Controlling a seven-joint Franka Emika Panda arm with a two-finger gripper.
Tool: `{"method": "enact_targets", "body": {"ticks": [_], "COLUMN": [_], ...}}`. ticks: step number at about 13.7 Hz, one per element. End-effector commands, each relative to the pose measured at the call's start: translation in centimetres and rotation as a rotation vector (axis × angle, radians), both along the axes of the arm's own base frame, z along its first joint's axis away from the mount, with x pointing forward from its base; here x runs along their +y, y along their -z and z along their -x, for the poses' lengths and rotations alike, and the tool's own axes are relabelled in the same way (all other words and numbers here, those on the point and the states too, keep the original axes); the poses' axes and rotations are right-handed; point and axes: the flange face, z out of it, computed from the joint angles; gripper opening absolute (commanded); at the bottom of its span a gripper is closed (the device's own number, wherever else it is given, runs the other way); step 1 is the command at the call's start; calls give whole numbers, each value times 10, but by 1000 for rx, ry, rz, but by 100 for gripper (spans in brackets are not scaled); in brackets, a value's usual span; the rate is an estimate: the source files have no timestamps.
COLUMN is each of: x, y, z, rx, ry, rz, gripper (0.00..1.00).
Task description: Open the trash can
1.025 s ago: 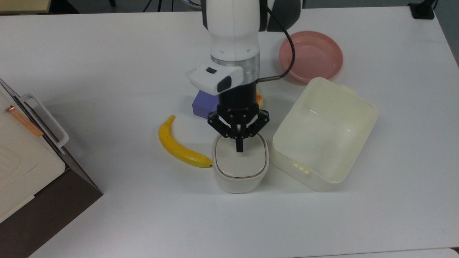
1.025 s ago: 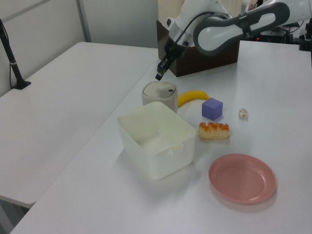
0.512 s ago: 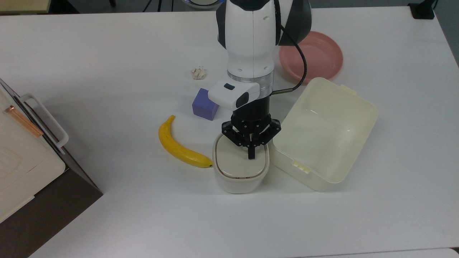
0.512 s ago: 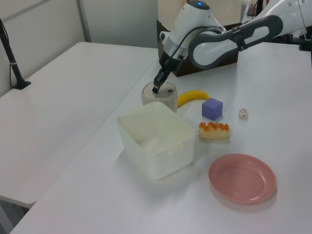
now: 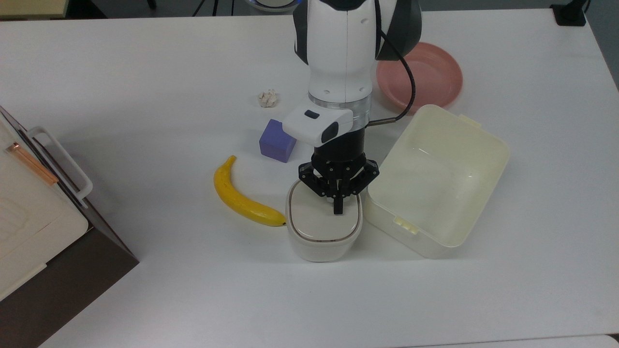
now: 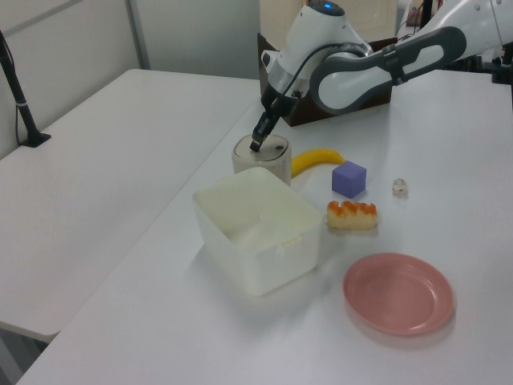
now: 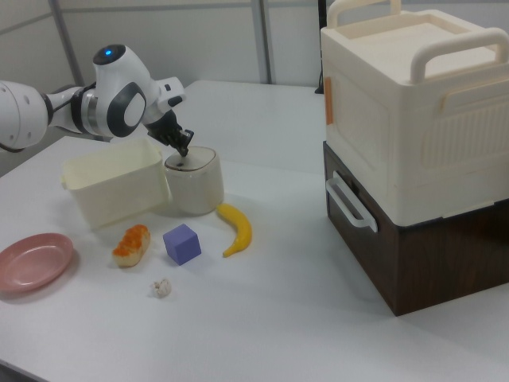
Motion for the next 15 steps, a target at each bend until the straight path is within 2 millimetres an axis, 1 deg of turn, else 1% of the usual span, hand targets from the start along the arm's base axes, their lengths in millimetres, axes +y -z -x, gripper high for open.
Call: {"method": "enact_targets", "body": {"ticks": [1,2,3,4,5,6,7,8,9,10,13,15], "x": [-41,-54,-75,-91,-100,-104,-115,-121,-125,-129,-130,-127], "y": [-46,-56,-67,-71,-72,-69,-72,-80,-92,-97,-93,-88], "z": [11,15,22,26,32,39,50,57,66,71,76,78], "rx": [33,54,94,133,182,242,317,343,366,382,428,451], "ry": [62,71,95,105,93,64,26,12,10,13,17,21], "rz": [-31,-33,-32,-28,-17,-3,16,28,39,40,63,72], "gripper": [11,15,31,44,55,68,87,100,100,100,100,100]}}
